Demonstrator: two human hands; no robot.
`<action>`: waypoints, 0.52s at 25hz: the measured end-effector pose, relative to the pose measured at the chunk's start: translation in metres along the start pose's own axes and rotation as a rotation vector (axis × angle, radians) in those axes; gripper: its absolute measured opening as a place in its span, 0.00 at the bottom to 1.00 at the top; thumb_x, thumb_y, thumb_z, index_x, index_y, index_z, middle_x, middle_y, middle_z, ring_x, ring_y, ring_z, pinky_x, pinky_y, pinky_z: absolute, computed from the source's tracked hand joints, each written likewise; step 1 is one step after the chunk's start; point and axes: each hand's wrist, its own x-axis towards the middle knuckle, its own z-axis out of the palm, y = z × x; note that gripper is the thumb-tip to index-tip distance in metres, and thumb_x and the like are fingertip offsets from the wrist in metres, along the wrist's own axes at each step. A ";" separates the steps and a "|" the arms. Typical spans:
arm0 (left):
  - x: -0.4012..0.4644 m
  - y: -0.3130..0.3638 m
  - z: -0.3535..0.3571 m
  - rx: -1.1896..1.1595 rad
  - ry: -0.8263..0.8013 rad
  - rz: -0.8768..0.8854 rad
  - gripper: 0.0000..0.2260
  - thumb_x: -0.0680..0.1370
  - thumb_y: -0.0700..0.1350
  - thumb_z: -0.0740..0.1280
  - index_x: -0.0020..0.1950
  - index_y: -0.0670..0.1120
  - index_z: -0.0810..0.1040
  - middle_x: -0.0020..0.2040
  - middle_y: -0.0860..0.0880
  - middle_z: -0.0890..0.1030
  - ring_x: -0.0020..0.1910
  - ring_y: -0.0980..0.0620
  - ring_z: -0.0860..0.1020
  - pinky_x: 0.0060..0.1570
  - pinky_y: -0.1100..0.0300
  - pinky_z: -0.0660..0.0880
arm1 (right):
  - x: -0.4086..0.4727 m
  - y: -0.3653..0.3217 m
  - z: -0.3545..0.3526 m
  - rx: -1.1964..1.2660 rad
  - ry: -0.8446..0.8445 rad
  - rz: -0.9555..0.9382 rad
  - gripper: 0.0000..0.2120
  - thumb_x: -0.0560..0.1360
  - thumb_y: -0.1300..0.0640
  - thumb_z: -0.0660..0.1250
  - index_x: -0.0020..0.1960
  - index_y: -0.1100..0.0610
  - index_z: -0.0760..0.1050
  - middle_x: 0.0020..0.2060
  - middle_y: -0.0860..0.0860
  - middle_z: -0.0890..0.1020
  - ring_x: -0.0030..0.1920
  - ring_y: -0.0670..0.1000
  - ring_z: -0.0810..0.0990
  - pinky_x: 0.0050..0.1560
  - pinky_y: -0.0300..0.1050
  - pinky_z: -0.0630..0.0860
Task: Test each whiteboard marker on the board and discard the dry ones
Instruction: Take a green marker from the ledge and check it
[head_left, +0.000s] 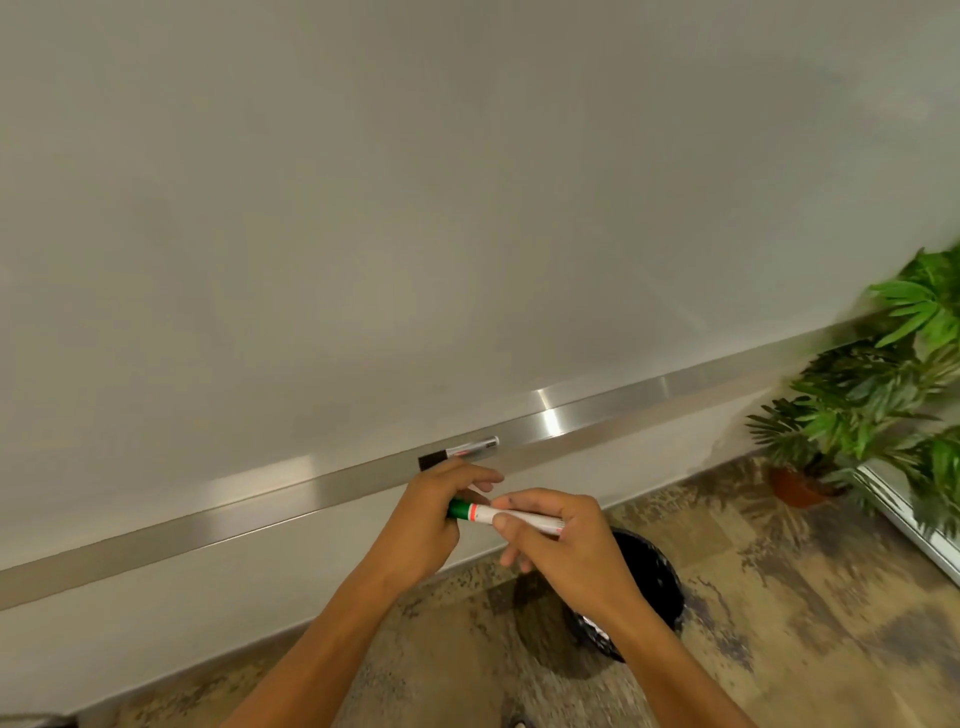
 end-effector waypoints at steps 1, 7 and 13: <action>0.003 0.002 0.005 -0.009 -0.007 -0.009 0.34 0.68 0.19 0.59 0.59 0.55 0.79 0.55 0.54 0.79 0.53 0.62 0.79 0.52 0.72 0.74 | -0.001 0.002 -0.004 0.002 0.006 0.001 0.07 0.76 0.59 0.73 0.54 0.55 0.84 0.36 0.53 0.86 0.34 0.50 0.84 0.37 0.45 0.80; 0.021 0.014 0.038 -0.001 -0.059 -0.021 0.35 0.68 0.21 0.62 0.57 0.60 0.78 0.52 0.55 0.80 0.51 0.59 0.79 0.52 0.70 0.75 | -0.004 0.016 -0.035 0.048 0.073 0.021 0.07 0.76 0.59 0.73 0.54 0.56 0.85 0.34 0.51 0.85 0.31 0.49 0.82 0.34 0.39 0.78; 0.038 0.025 0.065 -0.002 -0.165 0.001 0.29 0.70 0.23 0.65 0.61 0.52 0.80 0.50 0.52 0.80 0.49 0.57 0.79 0.49 0.73 0.72 | -0.012 0.039 -0.063 0.014 0.087 0.037 0.08 0.78 0.55 0.71 0.56 0.54 0.84 0.33 0.56 0.84 0.29 0.48 0.78 0.32 0.38 0.75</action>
